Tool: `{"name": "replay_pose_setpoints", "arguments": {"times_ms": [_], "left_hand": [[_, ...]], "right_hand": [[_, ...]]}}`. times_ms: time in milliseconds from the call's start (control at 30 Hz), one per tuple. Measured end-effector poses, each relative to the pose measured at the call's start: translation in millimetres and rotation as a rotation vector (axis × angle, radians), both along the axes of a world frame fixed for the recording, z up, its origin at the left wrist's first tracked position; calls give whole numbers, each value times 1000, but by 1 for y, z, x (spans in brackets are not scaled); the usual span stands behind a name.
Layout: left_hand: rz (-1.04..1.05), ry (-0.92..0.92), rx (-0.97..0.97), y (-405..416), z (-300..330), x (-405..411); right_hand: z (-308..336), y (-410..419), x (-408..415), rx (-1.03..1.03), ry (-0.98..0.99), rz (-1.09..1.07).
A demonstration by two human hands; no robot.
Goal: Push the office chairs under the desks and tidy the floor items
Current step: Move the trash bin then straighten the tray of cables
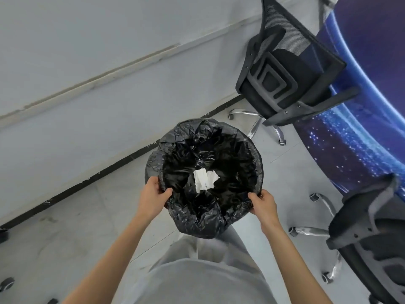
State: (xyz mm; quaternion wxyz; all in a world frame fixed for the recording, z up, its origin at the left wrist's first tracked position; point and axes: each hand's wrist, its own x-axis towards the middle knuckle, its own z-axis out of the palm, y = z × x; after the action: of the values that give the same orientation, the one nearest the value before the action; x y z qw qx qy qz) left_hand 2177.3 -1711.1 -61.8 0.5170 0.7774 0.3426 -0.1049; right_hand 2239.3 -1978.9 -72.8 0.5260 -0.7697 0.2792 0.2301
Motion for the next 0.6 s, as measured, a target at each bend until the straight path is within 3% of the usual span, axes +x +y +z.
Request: {"name": "replay_pose_setpoints", "arguments": {"times_ms": [133,300,467,600], "left_hand": [[-72,9,55,7,-15,91],[3,34,44,-3,-51,190],[25,92,30,-4,-115,290],[-18,144,75,-5,-187,369]], "right_hand": [[-16,2,83,-12,18,16],[-52,0,198,-64,66,143],[-103,3,313,-162,79,240],[-181,2,384,-194,120,210]]}}
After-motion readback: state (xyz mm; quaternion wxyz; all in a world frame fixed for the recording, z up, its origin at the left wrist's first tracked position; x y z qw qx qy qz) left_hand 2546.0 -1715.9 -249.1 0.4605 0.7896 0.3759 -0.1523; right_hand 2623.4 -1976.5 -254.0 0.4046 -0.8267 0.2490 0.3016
